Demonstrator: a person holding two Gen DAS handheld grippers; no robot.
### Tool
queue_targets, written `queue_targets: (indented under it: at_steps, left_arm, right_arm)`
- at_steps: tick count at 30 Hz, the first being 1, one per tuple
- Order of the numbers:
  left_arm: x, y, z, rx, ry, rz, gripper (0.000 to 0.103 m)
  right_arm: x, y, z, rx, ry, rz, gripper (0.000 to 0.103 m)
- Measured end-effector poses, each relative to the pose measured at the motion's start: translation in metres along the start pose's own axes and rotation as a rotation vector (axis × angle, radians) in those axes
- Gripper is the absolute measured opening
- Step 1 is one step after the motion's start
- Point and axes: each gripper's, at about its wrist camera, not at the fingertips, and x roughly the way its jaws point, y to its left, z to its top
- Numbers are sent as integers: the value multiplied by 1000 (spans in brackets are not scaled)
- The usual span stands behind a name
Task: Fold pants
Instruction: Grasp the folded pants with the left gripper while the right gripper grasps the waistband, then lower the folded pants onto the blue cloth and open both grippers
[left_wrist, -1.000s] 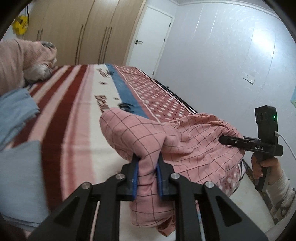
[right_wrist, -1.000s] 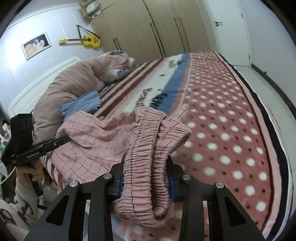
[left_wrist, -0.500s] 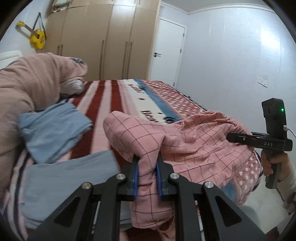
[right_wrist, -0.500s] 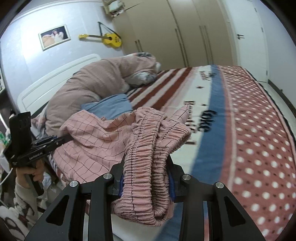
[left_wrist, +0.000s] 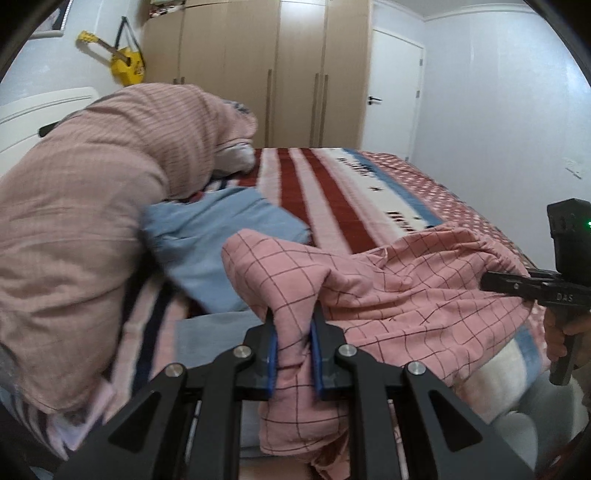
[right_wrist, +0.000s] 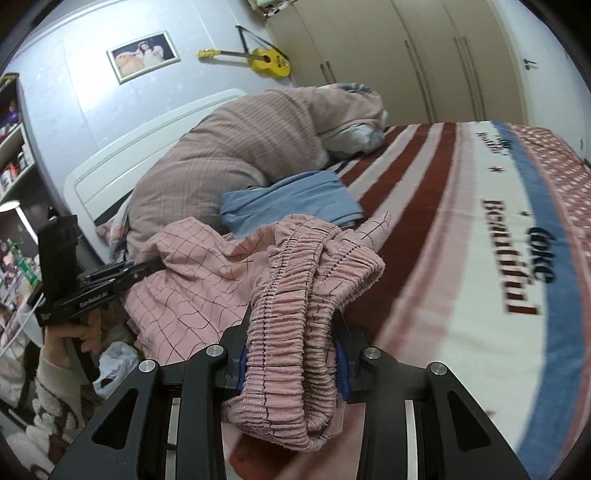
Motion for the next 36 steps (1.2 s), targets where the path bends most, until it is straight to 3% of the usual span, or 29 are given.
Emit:
queue_targets:
  at_steps: [7, 13, 20, 29, 34, 36]
  left_arm:
    - [21, 48, -15, -19, 52, 83, 12]
    - [54, 68, -35, -60, 123, 116, 12]
    - [68, 59, -44, -30, 157, 164, 15]
    - [56, 50, -44, -11, 161, 233, 22]
    - [35, 44, -45, -24, 123, 273, 41]
    - [24, 36, -44, -22, 102, 278, 45]
  right_arm:
    - [55, 26, -8, -11, 8, 30, 29]
    - [93, 23, -23, 18, 82, 35, 29]
    - [96, 16, -37, -3, 108, 16, 33]
    - [90, 17, -38, -15, 135, 6, 41]
    - [78, 17, -40, -19, 131, -15, 46]
    - [68, 18, -40, -33, 120, -25, 48]
